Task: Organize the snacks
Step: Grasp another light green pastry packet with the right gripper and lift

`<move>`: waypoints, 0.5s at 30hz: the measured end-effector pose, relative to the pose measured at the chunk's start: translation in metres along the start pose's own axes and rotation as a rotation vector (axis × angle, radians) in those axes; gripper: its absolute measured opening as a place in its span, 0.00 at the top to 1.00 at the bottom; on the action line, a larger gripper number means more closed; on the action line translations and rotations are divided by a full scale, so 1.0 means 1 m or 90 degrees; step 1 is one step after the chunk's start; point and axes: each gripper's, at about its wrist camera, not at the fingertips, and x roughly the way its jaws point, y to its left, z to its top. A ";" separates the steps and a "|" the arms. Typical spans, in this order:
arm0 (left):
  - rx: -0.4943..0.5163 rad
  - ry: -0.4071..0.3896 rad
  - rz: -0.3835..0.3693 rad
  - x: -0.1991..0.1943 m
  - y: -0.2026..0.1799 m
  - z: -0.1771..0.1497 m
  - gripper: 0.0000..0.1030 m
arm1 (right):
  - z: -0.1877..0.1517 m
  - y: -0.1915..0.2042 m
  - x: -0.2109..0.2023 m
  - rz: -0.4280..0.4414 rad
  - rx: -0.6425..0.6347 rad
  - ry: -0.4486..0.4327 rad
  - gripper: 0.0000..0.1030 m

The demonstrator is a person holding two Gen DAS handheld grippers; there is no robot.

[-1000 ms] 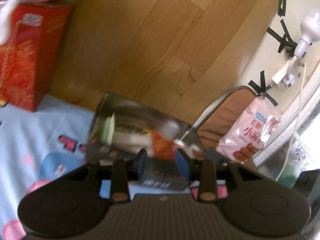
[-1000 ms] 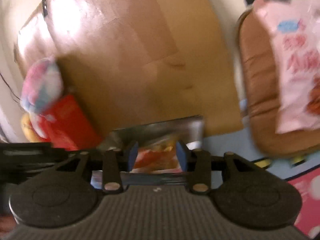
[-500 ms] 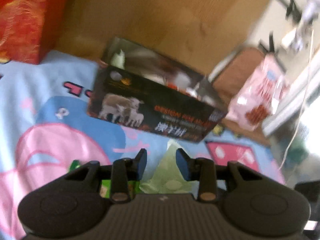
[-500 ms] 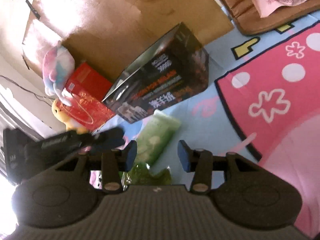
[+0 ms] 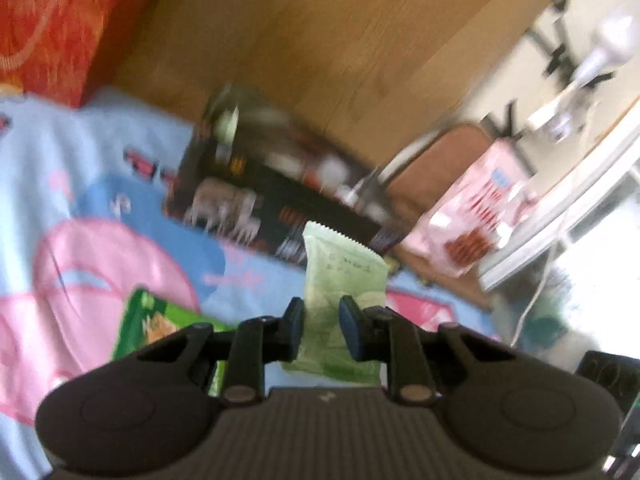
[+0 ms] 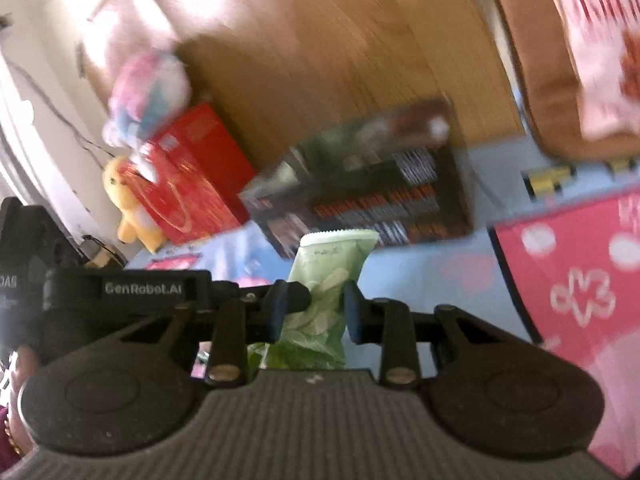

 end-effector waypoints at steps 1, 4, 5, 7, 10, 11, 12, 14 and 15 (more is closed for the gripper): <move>0.008 -0.017 -0.001 -0.011 -0.003 -0.001 0.81 | 0.002 0.008 -0.005 0.008 -0.013 -0.017 0.67; 0.030 -0.056 0.008 -0.037 -0.006 -0.009 0.81 | 0.002 0.028 -0.013 0.029 -0.040 -0.040 0.67; 0.033 -0.062 0.013 -0.043 -0.005 -0.014 0.81 | -0.001 0.033 -0.015 0.035 -0.046 -0.042 0.67; 0.028 -0.063 0.022 -0.053 0.000 -0.027 0.81 | -0.008 0.040 -0.015 0.044 -0.051 -0.034 0.67; 0.021 -0.054 0.033 -0.064 0.012 -0.048 0.81 | -0.026 0.046 -0.016 0.059 -0.049 -0.010 0.67; 0.019 -0.047 0.037 -0.067 0.018 -0.054 0.81 | -0.035 0.048 -0.016 0.062 -0.051 0.001 0.67; 0.014 -0.038 0.042 -0.069 0.024 -0.062 0.81 | -0.042 0.052 -0.017 0.063 -0.051 0.012 0.67; 0.002 -0.020 0.052 -0.069 0.035 -0.073 0.81 | -0.058 0.054 -0.014 0.057 -0.048 0.039 0.67; -0.006 -0.010 0.058 -0.067 0.039 -0.078 0.81 | -0.064 0.056 -0.012 0.054 -0.052 0.051 0.67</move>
